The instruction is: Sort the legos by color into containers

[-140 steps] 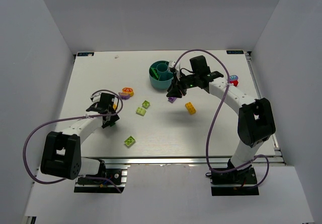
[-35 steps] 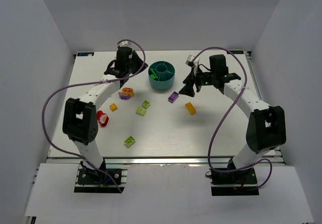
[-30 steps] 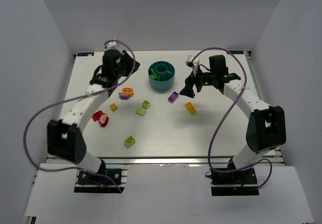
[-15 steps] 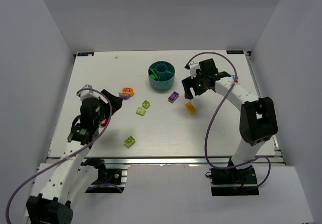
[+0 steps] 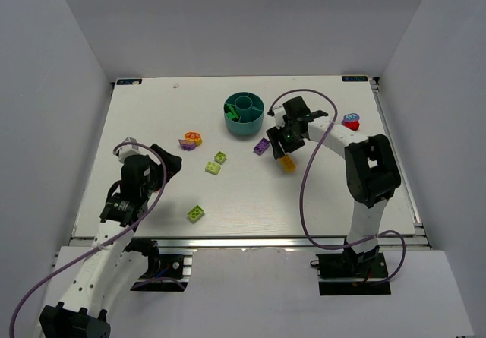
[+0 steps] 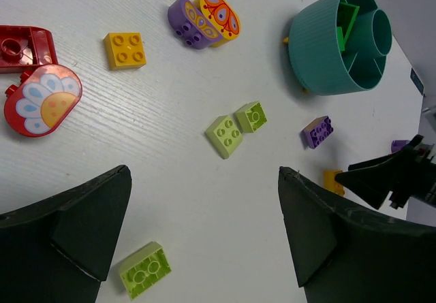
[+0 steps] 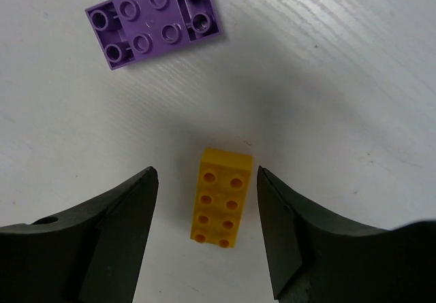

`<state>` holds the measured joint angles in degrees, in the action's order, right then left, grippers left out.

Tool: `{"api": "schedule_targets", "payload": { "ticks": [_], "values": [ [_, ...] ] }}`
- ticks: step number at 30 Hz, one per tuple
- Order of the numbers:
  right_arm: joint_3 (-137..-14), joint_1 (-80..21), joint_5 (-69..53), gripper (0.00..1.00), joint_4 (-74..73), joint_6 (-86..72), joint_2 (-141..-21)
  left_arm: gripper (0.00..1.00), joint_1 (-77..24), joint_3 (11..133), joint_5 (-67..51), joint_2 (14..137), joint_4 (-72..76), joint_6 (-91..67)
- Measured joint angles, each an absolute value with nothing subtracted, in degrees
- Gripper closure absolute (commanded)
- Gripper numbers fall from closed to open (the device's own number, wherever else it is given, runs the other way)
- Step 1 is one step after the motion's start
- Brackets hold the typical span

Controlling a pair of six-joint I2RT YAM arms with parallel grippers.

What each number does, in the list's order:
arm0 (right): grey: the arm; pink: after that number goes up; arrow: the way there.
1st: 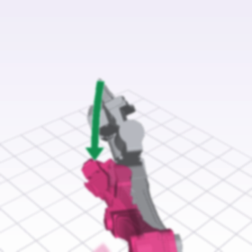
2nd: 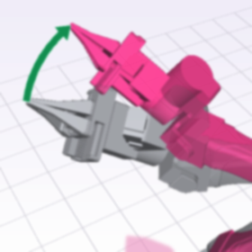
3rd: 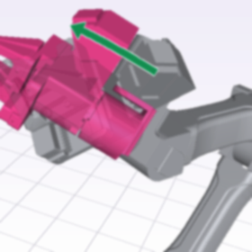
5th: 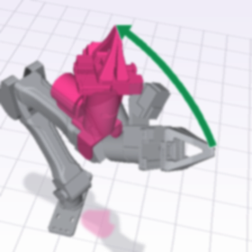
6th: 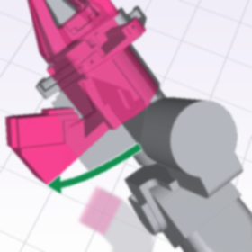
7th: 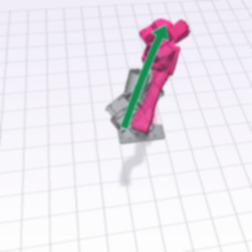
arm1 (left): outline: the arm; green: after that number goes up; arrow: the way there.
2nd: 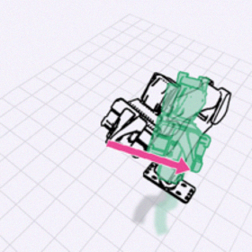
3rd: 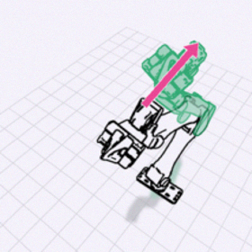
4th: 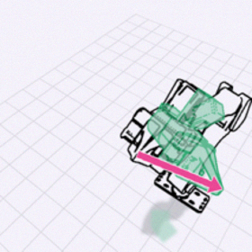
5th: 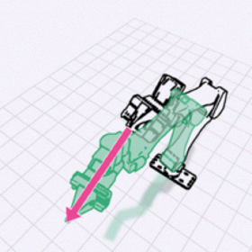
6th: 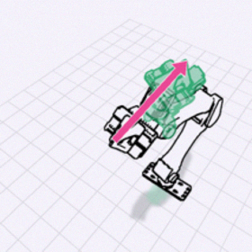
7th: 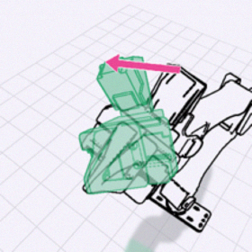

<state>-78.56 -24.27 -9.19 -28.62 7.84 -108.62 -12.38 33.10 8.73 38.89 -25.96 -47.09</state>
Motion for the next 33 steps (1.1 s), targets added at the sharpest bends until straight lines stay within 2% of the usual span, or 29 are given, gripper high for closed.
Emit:
{"api": "schedule_targets", "payload": {
  "ticks": [11,22,25,26,28,29,30,33],
  "values": [
    [-78.6,-25.6,-3.3,0.35,-29.0,7.9,-111.3,0.03,-12.4,32.8,10.1,36.6,-28.1,-47.9],
    [-78.6,-26.3,-2.5,0.47,-29.1,8.0,-113.3,0.03,-12.4,32.6,10.1,37.1,-28.3,-48.1],
    [-78.6,-26.4,-2.3,0.58,-29.1,8.1,-113.3,0.03,-12.4,32.6,10.1,37.1,-28.4,-48.1],
    [-78.6,-26.4,-2.3,0.71,-29.1,8.0,-113.3,0.03,-12.4,32.6,10.1,37.1,-28.3,-48.1],
    [-78.6,-26.4,-2.5,0.83,-29.1,8.1,-113.3,0.03,-12.4,32.6,10.1,37.1,-28.4,-48.1],
    [-78.6,-26.4,-2.7,0.94,-29.1,8.4,-113.3,0.03,-12.4,32.6,10.1,37.1,-28.4,-48.1],
    [-78.6,-26.4,-3.1,0.99,-29.1,8.9,-113.3,0.03,-12.4,32.6,10.1,37.1,-28.4,-48.1],
    [-78.6,-26.4,-4.7,1.0,-29.0,10.5,-112.7,0.03,-12.4,32.6,10.1,37.1,-28.7,-48.1]
  ]
}}
